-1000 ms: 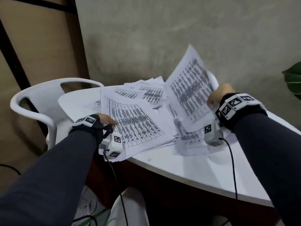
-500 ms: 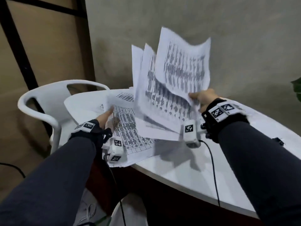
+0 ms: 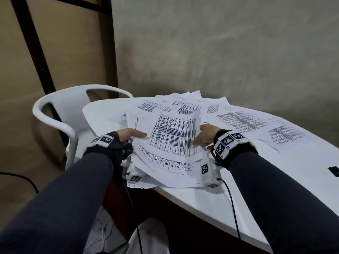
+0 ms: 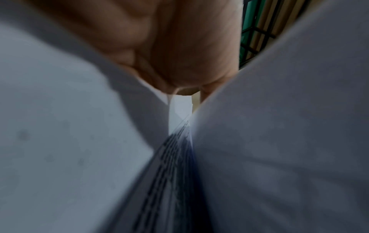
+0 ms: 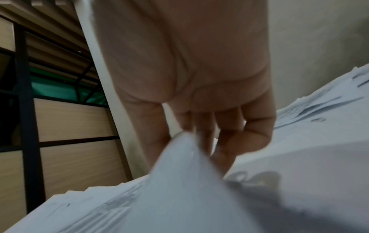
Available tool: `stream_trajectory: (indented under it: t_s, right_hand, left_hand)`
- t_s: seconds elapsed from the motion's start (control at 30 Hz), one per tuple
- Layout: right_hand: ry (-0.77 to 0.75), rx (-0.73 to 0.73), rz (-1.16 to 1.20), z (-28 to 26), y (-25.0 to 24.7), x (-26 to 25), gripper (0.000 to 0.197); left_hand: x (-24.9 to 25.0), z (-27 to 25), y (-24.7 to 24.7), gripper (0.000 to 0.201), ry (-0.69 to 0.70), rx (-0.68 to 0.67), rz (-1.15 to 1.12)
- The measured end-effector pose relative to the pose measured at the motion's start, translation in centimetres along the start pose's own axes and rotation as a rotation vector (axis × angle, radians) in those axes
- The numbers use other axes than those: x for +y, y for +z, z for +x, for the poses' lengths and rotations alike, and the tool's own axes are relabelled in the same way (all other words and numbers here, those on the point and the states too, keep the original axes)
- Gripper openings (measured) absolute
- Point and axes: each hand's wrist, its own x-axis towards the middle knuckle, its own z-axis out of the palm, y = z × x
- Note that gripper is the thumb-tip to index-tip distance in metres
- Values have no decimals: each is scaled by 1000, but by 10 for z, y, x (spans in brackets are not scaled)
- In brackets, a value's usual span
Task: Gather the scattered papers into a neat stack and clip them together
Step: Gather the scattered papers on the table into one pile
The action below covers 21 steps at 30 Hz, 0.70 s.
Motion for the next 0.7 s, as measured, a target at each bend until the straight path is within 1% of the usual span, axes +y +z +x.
stream_trajectory:
  t_s: [0.03,0.07,0.1,0.13,0.17,0.2,0.23,0.27,0.3,0.33,0.37,0.4,0.43,0.47,0.5,0.53,0.57,0.6,0.63,0.67,0.7]
  right_hand:
    - [-8,-73,-65,0,0,1,27]
    - [-11,-145,-94,0,1,2,29]
    - [-27,-207,-85,1,2,2,36]
    - [-52,-248,-58,2,3,3,35]
    - [-81,-268,-50,3,3,4,30]
    - [-98,-276,-36,4,2,4,27]
    - [-106,-268,0,4,-1,6,27]
    - [-109,-241,69,3,-4,8,28]
    - [-102,-201,161,5,-9,12,30]
    - [-76,-129,252,6,-16,17,29]
    - [-50,-41,336,10,-26,25,27]
    - [-13,61,386,15,-37,35,26]
    - [27,164,388,21,-46,47,26]
    - [76,258,302,25,-56,60,29]
    - [135,335,222,31,-63,73,31]
    - [197,392,166,33,-70,87,32]
    - [260,380,127,37,-76,99,33]
    - [319,374,49,43,-81,110,35]
    - [341,414,57,45,-86,120,38]
    - [368,428,31,51,-92,128,40]
    - [387,433,35,58,-96,138,39]
  left_hand:
    - [2,-6,2,23,-10,2,39]
    - [2,-7,3,22,-22,11,55]
    - [3,-8,3,27,-36,16,67]
    - [2,-3,0,37,-24,12,82]
    - [2,2,-1,50,18,18,108]
    - [0,18,-7,57,64,13,119]
    - [2,23,-7,53,86,-13,110]
    - [8,21,-4,41,103,-22,100]
    - [16,7,2,30,151,-14,98]
    - [23,7,5,19,196,-11,91]
    - [31,3,4,16,246,9,86]
    - [40,4,1,17,292,0,28]
    - [48,3,-4,9,337,-33,-48]
    - [53,9,-8,20,365,-42,-105]
    - [61,14,-9,28,362,-43,-109]
    - [66,22,-8,20,370,-58,-140]
    - [74,27,-3,13,362,-72,-131]
    - [77,37,1,17,337,-57,-137]
    - [80,43,8,17,314,-51,-135]
    - [83,57,17,20,317,-55,-129]
    - [84,70,21,33,311,-37,-121]
